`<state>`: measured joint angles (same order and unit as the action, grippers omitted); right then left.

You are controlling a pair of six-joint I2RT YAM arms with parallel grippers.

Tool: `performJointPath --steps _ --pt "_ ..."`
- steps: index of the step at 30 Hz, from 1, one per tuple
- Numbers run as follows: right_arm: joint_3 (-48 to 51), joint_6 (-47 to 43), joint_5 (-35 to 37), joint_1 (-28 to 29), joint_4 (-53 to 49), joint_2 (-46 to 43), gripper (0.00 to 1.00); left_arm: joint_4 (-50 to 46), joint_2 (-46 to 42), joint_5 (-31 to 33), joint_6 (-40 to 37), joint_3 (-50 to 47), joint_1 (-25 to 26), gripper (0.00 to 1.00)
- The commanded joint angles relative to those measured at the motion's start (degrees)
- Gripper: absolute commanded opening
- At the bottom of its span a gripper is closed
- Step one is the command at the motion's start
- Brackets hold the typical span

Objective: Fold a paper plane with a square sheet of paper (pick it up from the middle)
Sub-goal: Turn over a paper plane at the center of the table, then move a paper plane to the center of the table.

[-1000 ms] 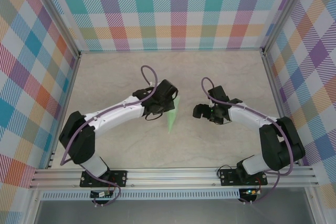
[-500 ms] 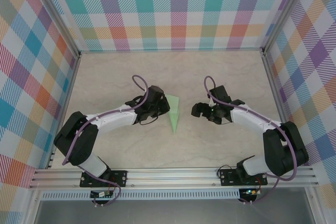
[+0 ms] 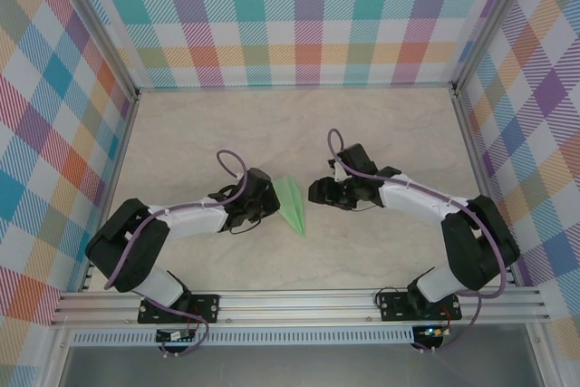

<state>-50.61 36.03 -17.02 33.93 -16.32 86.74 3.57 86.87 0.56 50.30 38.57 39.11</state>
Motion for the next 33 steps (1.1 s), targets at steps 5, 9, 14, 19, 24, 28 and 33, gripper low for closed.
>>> performJointPath --steps 5,9,14,19,24,28,33 --pt "-8.3 -2.1 3.5 6.9 -2.4 5.4 0.47 1.1 -3.4 2.3 0.8 -1.7 -0.8 0.00" --pt "-10.9 -3.0 4.9 8.8 -4.3 8.4 0.43 1.1 -2.9 1.9 0.5 -1.5 -0.8 0.00" --pt "-13.2 -3.5 5.3 9.7 -6.1 12.5 0.45 0.9 -2.6 1.8 0.3 -1.4 -0.8 0.00" --pt "-14.1 -4.1 3.1 10.2 -6.1 15.0 0.47 0.8 -2.4 1.8 0.2 -1.3 -0.8 0.00" --pt "-13.9 -4.7 2.4 10.7 -5.7 15.3 0.44 0.6 -1.6 1.4 -0.1 -0.9 -0.8 0.00" --pt "-13.1 -4.6 3.7 10.8 -5.5 14.3 0.42 0.6 -0.9 1.3 -0.1 -0.5 -0.8 0.00" --pt "-11.3 -4.0 7.2 10.8 -5.1 10.7 0.45 0.7 -0.5 0.9 -0.3 -0.4 -0.8 0.00"
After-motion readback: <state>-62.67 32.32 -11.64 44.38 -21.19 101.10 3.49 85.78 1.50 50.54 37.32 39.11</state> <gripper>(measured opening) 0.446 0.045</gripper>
